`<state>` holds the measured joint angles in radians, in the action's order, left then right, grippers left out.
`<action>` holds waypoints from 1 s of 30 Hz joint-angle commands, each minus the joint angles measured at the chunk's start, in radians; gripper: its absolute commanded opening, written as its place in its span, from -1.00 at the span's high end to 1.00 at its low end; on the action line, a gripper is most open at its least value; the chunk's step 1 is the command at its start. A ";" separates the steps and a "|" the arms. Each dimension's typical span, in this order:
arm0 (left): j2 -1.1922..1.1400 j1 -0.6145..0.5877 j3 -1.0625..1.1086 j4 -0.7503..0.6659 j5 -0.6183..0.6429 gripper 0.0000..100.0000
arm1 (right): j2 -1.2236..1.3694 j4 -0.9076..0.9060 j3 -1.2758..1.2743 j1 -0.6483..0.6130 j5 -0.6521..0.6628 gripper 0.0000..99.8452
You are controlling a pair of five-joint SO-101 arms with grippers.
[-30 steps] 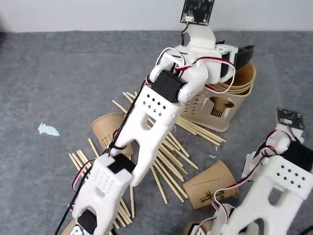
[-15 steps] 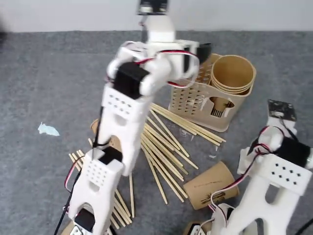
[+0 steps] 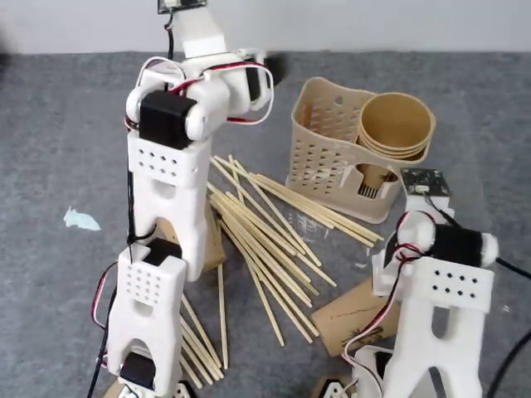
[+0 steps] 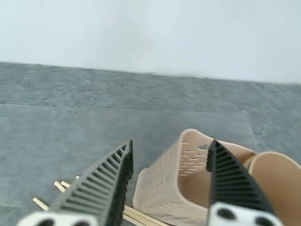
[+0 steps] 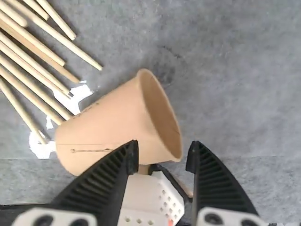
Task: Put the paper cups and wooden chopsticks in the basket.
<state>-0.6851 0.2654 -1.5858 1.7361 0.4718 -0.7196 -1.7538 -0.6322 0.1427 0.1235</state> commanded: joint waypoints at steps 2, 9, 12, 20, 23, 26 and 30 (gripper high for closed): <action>0.023 -0.043 -0.010 0.020 0.003 0.51 | -0.015 -0.019 0.003 -0.085 -0.077 0.64; 0.023 -0.109 -0.010 0.020 -0.044 0.51 | 0.038 0.001 0.003 -0.140 -0.181 0.64; 0.023 -0.149 -0.010 0.020 -0.049 0.51 | 0.145 0.050 0.005 -0.116 -0.213 0.64; 0.021 -0.206 -0.010 0.020 -0.051 0.51 | 0.363 0.147 0.026 -0.104 -0.210 0.64; 0.021 -0.210 -0.010 0.020 -0.052 0.51 | 0.357 0.131 0.058 -0.101 -0.216 0.64; 0.021 -0.210 -0.010 0.020 -0.052 0.51 | 0.341 0.101 0.091 -0.094 -0.218 0.64; 0.021 -0.210 -0.010 0.020 -0.052 0.51 | 0.338 0.070 0.114 -0.061 -0.218 0.64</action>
<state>-0.6851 0.0614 -1.5858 1.7361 0.4304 -0.3636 -1.6632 -0.5708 0.0537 -0.0821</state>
